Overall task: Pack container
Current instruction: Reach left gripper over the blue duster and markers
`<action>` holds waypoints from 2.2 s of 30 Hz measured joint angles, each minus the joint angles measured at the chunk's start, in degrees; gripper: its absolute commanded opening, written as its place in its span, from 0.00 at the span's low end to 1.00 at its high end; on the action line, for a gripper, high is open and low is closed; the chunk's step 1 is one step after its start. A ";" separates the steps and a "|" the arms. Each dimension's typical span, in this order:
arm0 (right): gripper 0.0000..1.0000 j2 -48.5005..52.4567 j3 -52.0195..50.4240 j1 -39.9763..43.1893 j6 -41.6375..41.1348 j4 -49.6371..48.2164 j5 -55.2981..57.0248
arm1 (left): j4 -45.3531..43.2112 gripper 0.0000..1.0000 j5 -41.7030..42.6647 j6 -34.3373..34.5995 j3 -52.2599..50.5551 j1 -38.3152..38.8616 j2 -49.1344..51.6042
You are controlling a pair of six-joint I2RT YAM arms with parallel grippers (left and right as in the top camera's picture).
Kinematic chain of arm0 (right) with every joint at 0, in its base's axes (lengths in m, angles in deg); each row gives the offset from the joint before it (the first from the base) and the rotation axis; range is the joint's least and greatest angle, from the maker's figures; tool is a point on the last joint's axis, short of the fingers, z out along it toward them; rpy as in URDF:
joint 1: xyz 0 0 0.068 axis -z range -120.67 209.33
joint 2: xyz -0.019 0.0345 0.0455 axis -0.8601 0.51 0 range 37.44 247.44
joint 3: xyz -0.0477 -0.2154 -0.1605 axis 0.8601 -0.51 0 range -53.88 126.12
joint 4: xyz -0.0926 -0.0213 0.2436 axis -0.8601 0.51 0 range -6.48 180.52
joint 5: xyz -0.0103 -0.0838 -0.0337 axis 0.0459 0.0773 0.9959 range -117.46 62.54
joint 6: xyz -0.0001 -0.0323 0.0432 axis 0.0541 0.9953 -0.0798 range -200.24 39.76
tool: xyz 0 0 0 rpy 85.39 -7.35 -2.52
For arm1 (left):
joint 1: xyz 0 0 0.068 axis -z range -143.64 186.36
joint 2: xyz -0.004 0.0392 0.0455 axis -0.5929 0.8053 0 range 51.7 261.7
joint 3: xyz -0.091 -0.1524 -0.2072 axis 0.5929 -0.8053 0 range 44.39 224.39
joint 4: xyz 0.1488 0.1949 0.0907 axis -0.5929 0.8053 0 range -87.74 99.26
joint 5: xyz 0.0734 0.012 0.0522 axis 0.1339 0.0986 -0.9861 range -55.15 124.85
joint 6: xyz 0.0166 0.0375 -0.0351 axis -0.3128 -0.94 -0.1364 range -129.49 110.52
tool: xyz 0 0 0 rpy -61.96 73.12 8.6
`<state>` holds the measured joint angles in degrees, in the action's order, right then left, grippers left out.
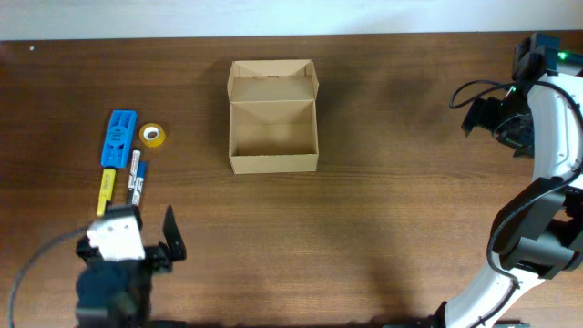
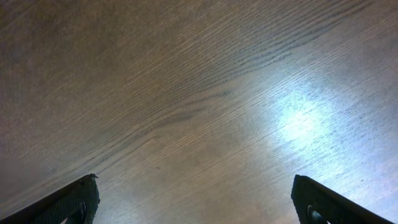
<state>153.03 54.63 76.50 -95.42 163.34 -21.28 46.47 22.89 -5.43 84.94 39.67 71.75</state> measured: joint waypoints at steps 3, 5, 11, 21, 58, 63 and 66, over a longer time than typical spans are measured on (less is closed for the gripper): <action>0.99 0.00 0.00 0.00 0.02 -0.07 0.00 | 2.54 1.00 -1.44 0.13 6.64 0.00 8.87; 0.99 0.00 0.00 0.00 0.00 -0.17 0.02 | 4.00 1.00 -2.12 -0.20 11.61 0.00 15.61; 0.99 0.00 0.00 0.00 0.00 -0.17 0.00 | 10.54 1.00 -3.04 -6.73 27.39 -1.29 35.47; 0.99 0.00 0.00 0.00 0.02 -0.15 0.00 | 17.22 1.00 -3.26 -11.58 41.07 -3.74 52.09; 0.99 -0.02 0.00 0.00 -0.04 -0.17 0.00 | 17.11 0.93 9.38 -27.04 65.05 -26.01 99.78; 0.99 -0.02 0.00 0.00 0.00 -0.17 0.00 | 13.44 0.93 9.66 -27.04 65.05 -26.25 105.00; 0.99 -0.02 0.00 0.00 0.02 -0.17 0.00 | 11.69 0.93 10.16 -27.04 65.05 -26.27 105.98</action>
<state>153.00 54.63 76.50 -95.40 163.16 -21.28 58.16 33.05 -32.47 149.99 13.40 177.74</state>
